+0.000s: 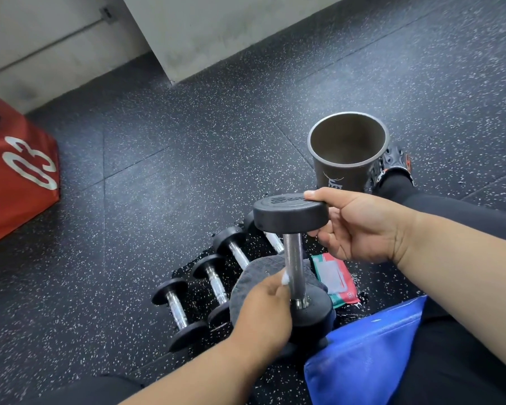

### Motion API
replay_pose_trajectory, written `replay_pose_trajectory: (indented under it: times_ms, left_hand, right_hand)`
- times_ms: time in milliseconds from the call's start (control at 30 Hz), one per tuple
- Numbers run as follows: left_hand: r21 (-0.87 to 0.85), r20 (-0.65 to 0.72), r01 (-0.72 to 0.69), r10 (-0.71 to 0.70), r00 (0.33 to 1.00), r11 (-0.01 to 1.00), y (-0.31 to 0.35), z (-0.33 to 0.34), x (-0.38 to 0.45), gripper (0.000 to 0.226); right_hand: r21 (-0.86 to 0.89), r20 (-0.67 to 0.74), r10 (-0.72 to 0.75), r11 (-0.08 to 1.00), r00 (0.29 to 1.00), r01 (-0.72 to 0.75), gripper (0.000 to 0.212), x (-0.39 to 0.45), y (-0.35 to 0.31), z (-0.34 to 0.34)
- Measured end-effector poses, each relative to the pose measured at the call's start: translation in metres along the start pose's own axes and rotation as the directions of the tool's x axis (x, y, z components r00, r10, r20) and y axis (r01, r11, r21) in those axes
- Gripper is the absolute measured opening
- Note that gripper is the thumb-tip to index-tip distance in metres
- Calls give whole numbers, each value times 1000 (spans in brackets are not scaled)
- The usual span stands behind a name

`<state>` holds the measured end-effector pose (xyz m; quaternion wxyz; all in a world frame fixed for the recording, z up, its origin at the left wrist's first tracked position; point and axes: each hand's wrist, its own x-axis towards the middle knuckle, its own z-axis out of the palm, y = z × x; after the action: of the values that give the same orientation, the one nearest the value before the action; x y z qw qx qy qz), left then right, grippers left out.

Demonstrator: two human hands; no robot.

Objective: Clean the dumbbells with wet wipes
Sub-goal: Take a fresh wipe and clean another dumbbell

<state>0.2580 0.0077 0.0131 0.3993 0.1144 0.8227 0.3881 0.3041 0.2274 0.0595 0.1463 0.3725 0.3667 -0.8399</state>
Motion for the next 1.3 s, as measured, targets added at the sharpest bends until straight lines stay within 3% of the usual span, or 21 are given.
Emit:
replay_pose_trajectory:
  times_ms: [167,367,500,667,767,867,1067,1200,1300]
  left_hand:
    - [-113,-98,-130,119,988,985,2,-1,7,30]
    - [64,-186,-245,253,950,967,11,0,1,43]
    - [251,-137,-296,337,932,922,21,5,-13,38]
    - [221,-274,-287,342,899,932,33,-22,4,33]
    - [330,-270,-289,383,883,899,30,-35,14,33]
    - [395,-252,-272,388,887,878,28,-32,11,24]
    - [274,-217,-292,354,910,916,26,-21,7,16]
    - [229,-47,-265,283,958,937,21,-11,7,14]
    - [189,-82,-278,297,951,942,22,-10,8,15]
  right_hand:
    - [16,5,14,1000,1000,-14,31,5,-1,-2]
    - [13,37,10,1000,999,-11,43,12,0,-5]
    - [18,36,-5,1000,999,4,53,13,0,-7]
    - [18,14,7,1000,1000,-8,45,16,0,-11]
    - [4,16,3,1000,1000,-3,53,16,0,-10]
    - [4,13,10,1000,1000,-10,42,15,0,-9]
    - [-20,-18,-1,1000,1000,1,40,11,1,-5]
    - [-32,-9,-6,999,1000,6,37,7,2,-2]
    - [-36,-10,-8,999,1000,7,36,6,3,-1]
